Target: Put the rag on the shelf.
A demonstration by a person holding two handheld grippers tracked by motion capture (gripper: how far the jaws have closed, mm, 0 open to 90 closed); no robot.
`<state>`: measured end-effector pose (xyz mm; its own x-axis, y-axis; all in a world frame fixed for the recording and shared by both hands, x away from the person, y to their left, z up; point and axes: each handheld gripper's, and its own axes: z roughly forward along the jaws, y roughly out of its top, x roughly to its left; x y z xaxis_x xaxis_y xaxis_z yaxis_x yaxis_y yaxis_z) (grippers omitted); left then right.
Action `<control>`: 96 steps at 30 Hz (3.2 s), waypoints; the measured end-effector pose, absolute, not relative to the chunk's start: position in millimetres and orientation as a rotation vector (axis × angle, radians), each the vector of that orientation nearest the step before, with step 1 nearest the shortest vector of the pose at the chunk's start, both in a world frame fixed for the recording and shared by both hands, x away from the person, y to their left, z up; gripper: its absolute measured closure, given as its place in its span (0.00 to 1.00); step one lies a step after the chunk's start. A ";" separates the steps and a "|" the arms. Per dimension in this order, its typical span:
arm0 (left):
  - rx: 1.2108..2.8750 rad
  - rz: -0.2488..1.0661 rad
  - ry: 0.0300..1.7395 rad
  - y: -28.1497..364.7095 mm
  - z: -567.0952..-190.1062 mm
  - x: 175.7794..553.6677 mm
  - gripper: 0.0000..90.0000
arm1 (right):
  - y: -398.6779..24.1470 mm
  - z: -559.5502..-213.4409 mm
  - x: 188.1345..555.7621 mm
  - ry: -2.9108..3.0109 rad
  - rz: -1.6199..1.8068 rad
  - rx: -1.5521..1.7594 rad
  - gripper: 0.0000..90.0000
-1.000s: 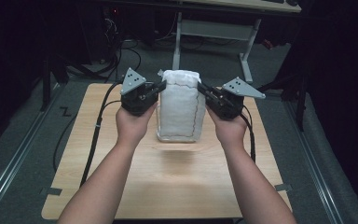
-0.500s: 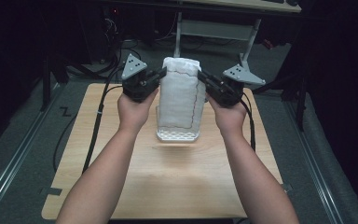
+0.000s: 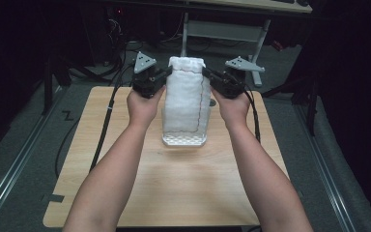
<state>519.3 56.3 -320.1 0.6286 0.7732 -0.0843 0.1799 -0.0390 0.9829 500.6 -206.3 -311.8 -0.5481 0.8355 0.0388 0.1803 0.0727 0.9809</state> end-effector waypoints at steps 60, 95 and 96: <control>1.701 0.491 0.974 111.0 -389.6 490.0 0.65 | -230.3 -364.5 482.6 1.939 1.312 1.113 0.62; 2.105 0.254 0.917 126.7 -531.9 315.9 0.57 | -237.3 -507.1 325.3 2.101 1.176 1.218 0.46; 2.136 0.238 0.895 122.8 -532.7 313.1 0.57 | -237.3 -517.8 317.2 2.089 1.182 1.219 0.51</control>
